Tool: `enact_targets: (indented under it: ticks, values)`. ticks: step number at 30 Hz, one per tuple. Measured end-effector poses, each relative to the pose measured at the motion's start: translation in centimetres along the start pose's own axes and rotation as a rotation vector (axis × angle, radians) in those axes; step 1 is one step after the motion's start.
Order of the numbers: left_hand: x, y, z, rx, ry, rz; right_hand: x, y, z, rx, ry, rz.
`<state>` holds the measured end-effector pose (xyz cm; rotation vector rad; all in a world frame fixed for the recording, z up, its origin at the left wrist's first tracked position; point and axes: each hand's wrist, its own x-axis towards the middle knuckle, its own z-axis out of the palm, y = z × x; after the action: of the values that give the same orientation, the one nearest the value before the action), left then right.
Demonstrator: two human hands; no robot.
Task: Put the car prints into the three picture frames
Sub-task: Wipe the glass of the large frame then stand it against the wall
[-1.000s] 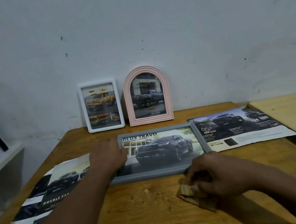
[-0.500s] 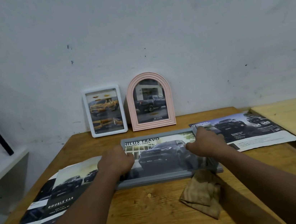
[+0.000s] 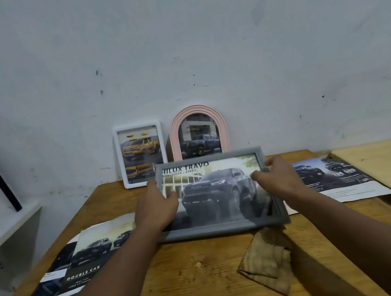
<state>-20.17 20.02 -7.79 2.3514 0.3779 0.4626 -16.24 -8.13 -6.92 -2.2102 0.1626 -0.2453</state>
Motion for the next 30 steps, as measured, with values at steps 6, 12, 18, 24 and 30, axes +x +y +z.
enact_targets:
  ticks: [6, 12, 18, 24, 30]
  values:
    - [0.2, 2.8, 0.7, -0.267, 0.071, 0.201, 0.7, -1.0, -4.3, 0.17, 0.137, -0.277]
    - [-0.6, 6.3, 4.6, -0.27, 0.012, 0.358, 2.6, 1.5, -8.4, 0.201, 0.209, -0.309]
    - [0.6, 10.7, 9.5, -0.242, -0.12, 0.381, 6.3, 4.4, -12.8, 0.162, 0.261, -0.272]
    - [3.9, 15.6, 13.3, -0.278, -0.182, 0.402, 12.5, 6.8, -15.1, 0.128, 0.312, -0.254]
    - [8.1, 17.7, 16.8, -0.231, -0.201, 0.383, 18.5, 8.2, -14.5, 0.135, 0.297, -0.219]
